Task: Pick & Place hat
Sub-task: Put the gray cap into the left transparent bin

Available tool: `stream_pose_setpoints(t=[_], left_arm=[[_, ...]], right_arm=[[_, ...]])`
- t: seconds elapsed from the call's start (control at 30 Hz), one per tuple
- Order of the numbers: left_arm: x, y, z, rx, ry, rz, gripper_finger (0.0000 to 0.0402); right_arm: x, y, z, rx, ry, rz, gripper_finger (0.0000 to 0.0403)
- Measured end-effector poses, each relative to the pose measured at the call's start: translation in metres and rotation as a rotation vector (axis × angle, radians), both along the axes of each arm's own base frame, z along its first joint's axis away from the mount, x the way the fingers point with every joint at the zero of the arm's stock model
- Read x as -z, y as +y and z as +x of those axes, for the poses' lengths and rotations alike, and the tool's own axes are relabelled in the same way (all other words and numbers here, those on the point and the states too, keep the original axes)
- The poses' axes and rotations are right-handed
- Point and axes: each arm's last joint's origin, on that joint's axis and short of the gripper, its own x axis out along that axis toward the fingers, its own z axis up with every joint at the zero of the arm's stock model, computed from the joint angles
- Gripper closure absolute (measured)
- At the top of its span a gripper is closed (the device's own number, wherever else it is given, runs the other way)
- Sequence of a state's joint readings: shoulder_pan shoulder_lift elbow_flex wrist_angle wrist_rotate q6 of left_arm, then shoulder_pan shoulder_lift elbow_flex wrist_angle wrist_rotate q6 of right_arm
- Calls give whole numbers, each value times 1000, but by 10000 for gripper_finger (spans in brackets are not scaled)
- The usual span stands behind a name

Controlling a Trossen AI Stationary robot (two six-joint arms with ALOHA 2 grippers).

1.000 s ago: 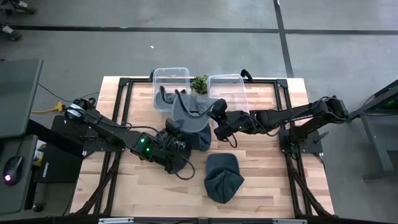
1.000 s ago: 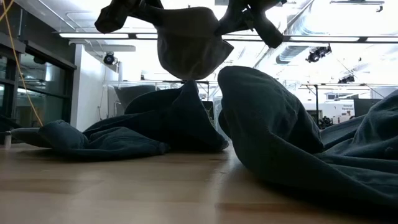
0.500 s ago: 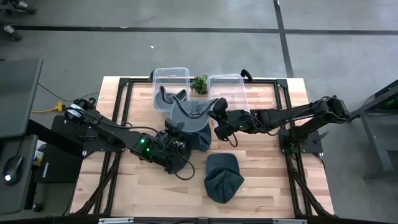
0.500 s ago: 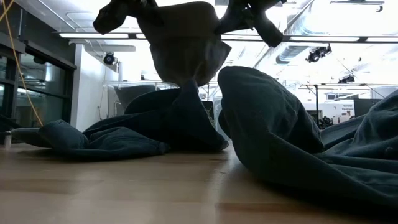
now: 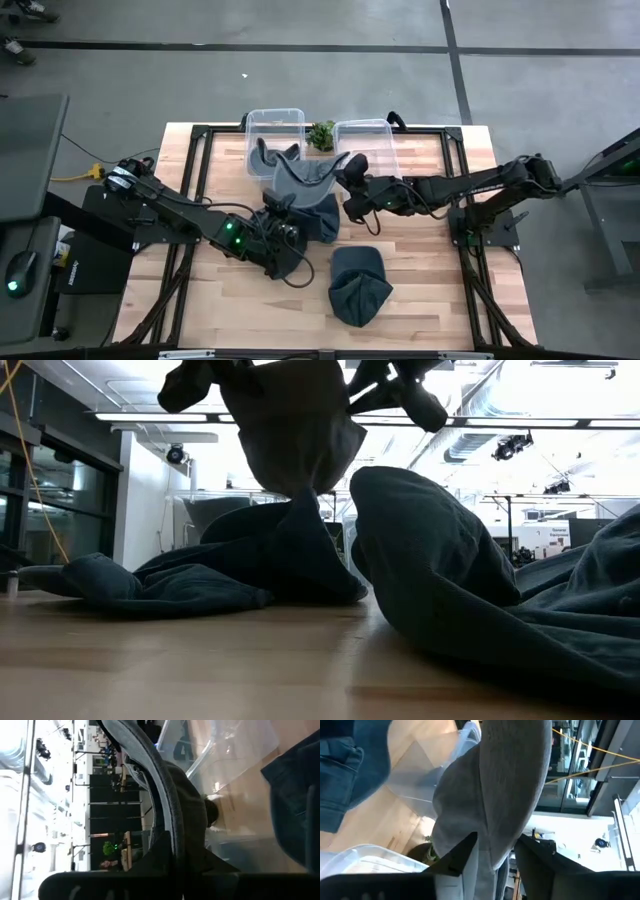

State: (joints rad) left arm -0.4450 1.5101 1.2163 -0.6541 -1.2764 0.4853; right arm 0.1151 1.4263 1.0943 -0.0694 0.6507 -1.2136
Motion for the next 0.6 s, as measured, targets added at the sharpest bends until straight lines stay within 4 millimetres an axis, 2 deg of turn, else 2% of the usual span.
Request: stream_pose_setpoints(t=[0.2,0.4,0.6], left_arm=[[-3,1,-1,-64,-38,81,394],[-3,4,-3,-103,-34,142,395],[1,24,-4,-176,-37,121,396]], right_arm=[[-14,3,-11,79,-60,-28,248],[-31,9,-36,137,-125,32,232],[-41,7,-61,169,-151,132,235]])
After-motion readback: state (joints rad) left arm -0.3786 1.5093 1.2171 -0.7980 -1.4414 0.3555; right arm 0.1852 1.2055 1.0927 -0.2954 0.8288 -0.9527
